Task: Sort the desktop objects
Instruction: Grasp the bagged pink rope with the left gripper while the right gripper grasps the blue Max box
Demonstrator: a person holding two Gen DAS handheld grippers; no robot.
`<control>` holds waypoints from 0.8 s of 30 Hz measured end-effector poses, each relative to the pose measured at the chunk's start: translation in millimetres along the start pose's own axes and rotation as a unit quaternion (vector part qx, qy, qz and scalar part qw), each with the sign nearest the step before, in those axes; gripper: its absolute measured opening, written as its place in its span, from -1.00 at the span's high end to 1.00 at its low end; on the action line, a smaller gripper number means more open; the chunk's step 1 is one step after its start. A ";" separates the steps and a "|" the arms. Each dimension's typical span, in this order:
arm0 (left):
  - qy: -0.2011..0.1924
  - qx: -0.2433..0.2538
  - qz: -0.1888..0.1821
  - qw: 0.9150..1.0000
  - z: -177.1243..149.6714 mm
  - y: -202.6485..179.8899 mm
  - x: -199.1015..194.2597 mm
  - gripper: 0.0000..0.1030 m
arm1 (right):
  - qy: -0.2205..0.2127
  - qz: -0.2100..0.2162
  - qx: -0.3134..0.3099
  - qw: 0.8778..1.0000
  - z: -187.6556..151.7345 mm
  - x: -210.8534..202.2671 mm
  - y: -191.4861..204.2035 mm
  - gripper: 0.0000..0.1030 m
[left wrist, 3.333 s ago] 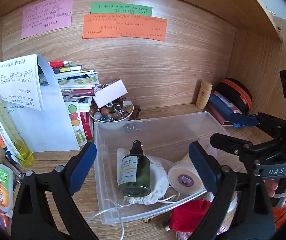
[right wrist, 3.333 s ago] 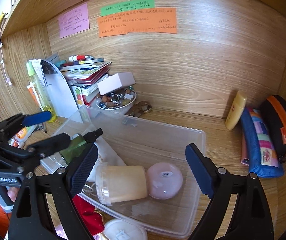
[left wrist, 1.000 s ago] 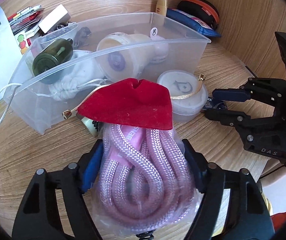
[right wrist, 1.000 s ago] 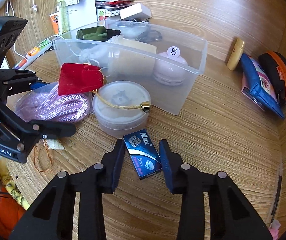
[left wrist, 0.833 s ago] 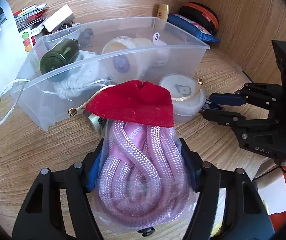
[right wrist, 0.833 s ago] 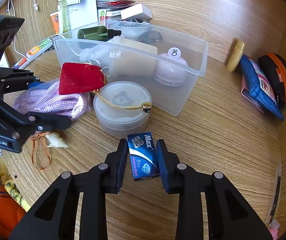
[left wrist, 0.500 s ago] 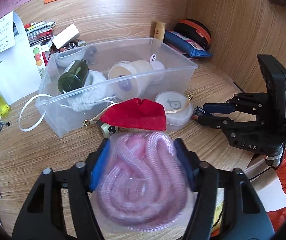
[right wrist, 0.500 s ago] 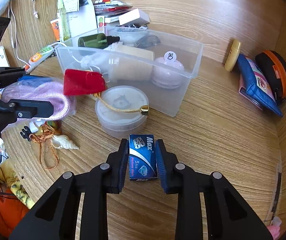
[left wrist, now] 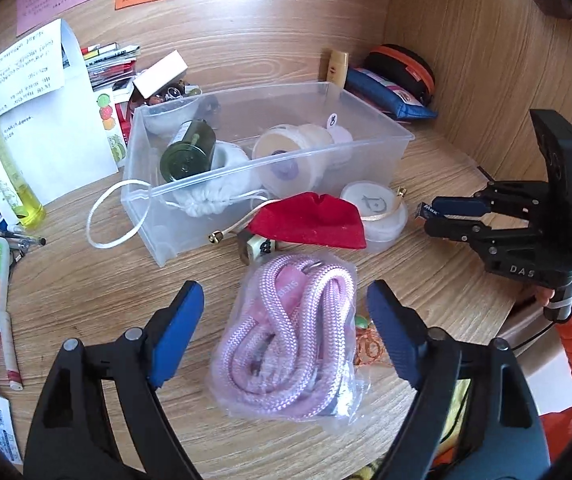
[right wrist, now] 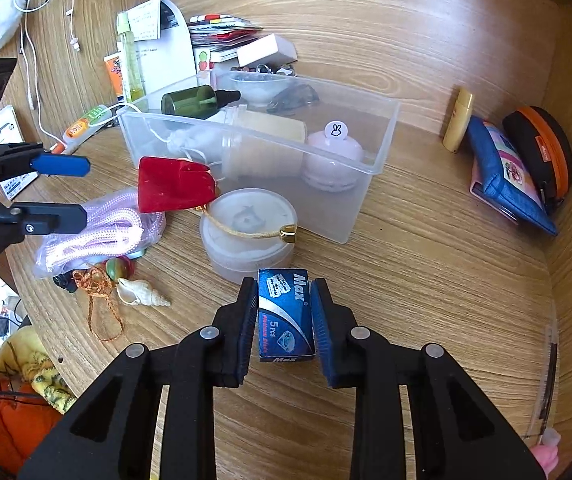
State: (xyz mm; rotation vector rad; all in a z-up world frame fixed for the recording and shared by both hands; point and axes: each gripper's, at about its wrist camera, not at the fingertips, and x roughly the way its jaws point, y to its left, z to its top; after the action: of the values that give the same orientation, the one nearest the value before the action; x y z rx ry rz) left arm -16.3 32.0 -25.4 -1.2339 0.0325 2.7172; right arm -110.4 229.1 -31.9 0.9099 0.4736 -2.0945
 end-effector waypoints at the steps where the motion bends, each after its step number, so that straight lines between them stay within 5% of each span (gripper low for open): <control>1: 0.004 0.006 0.004 1.000 -0.9 0.6 1.6 -0.63 | -0.001 0.002 0.001 1.000 0.6 -0.5 -1.0 0.52; 4: 0.027 0.013 0.012 0.999 -4.5 1.7 13.4 -0.63 | -0.006 0.002 0.003 1.000 3.5 -3.5 -3.0 0.52; 14: 0.076 -0.022 -0.046 0.996 -7.9 11.9 46.8 -0.66 | -0.030 0.001 0.001 1.000 19.5 -20.3 -3.4 0.52; 24: 0.062 0.031 0.004 0.998 -1.6 -8.6 63.5 -0.60 | -0.040 0.020 -0.013 0.999 27.9 -19.7 12.6 0.52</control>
State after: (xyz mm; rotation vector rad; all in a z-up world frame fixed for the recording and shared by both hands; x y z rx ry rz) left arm -55.0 48.9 -73.7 -1.3859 0.1347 2.6222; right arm -104.3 215.0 1.2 0.8112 0.4359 -2.0746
